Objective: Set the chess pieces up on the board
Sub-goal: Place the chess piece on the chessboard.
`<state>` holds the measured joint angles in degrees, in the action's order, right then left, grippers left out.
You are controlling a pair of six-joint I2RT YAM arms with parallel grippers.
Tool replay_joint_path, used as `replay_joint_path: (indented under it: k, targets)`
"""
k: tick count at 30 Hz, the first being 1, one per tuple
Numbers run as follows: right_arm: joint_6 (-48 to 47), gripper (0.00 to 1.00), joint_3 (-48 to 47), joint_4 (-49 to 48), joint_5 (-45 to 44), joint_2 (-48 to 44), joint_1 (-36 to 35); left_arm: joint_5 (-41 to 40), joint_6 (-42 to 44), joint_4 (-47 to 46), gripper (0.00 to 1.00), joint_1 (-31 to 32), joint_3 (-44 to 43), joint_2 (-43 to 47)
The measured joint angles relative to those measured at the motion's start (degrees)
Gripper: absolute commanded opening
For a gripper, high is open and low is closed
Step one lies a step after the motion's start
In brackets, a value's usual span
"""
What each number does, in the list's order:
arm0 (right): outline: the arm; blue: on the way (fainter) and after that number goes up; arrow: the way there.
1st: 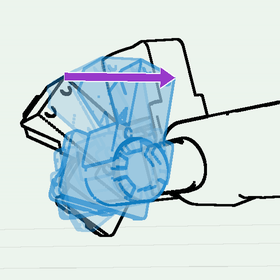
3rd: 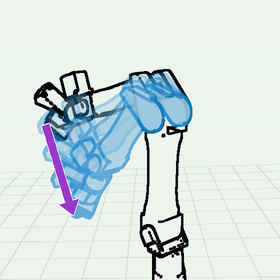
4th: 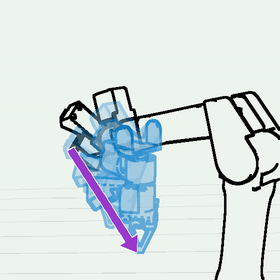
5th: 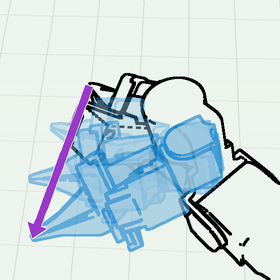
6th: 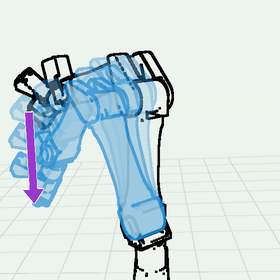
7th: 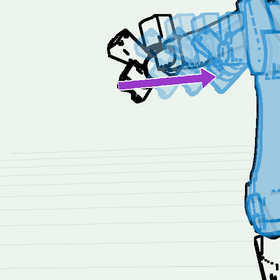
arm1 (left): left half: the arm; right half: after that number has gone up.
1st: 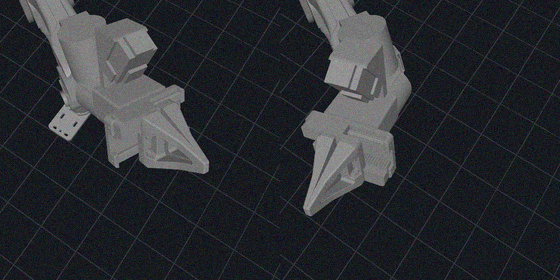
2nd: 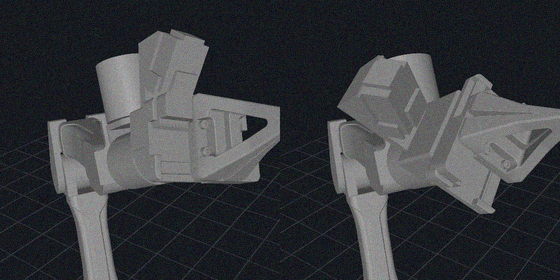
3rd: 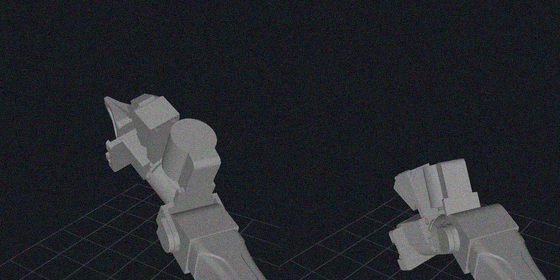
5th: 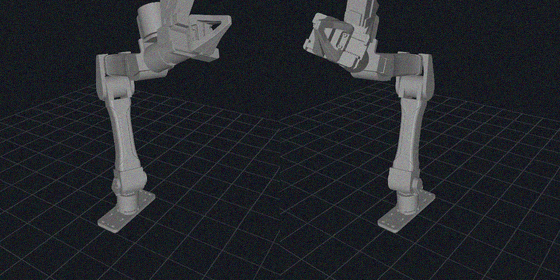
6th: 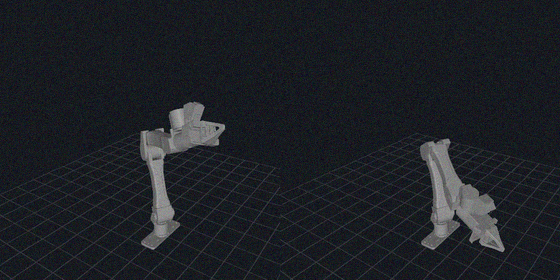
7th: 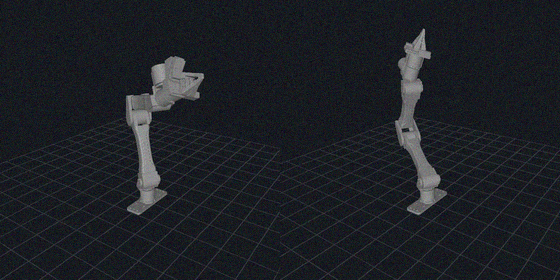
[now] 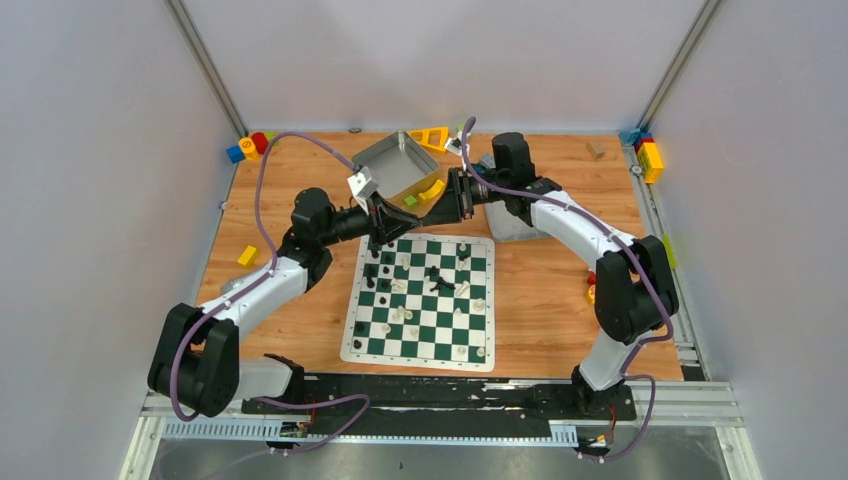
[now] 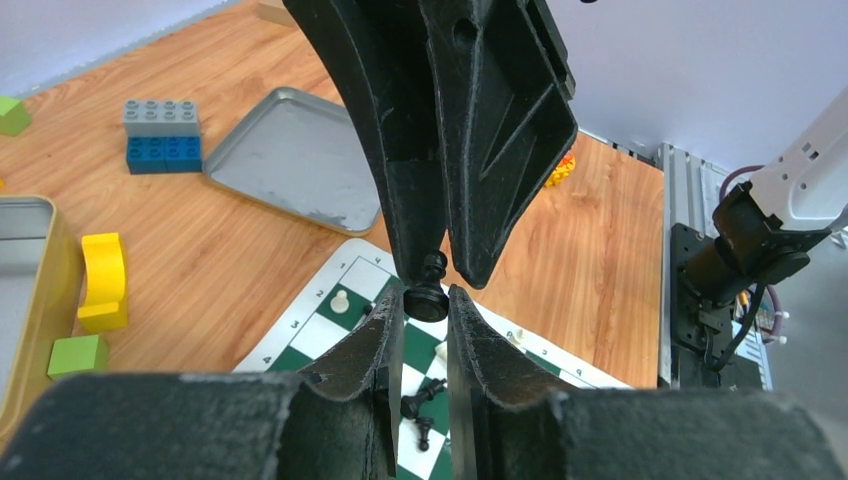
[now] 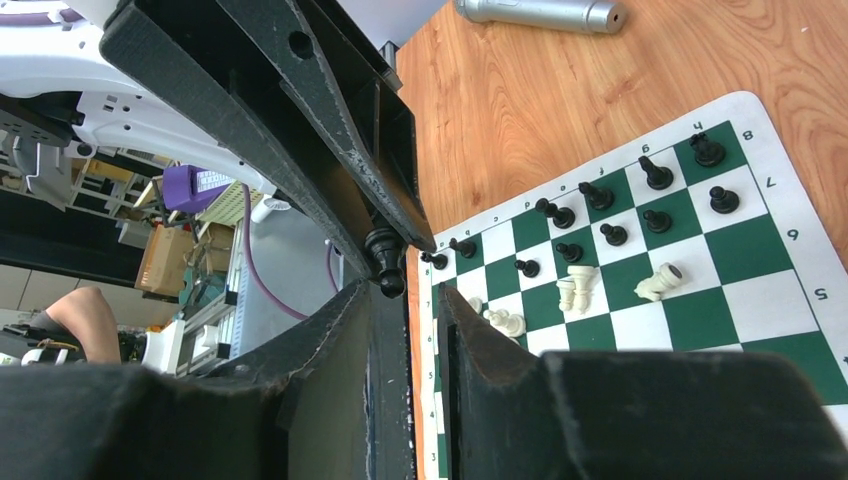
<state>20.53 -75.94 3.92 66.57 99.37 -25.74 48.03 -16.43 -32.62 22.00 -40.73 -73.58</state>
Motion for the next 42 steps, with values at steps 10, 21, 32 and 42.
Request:
replay_joint_path:
  k: [10,21,32,42]
  targets:
    - [0.4,0.26,-0.6,-0.3,0.4,0.0,0.0,0.6,0.2,0.0,0.00,0.1,0.6,0.0]
    - [0.6,0.19,-0.6,-0.4,1.0,0.2,-0.4,0.7,0.3,0.0,0.00,0.2,0.7,0.0]
    - [0.4,0.00,-1.0,-0.2,1.2,1.0,-0.5,0.7,1.0,0.6,0.15,0.2,0.7,0.1]
    - [-6.3,0.00,-1.8,5.2,-1.7,0.4,-0.5,0.9,13.8,14.7,0.76,-0.2,-0.3,3.4]
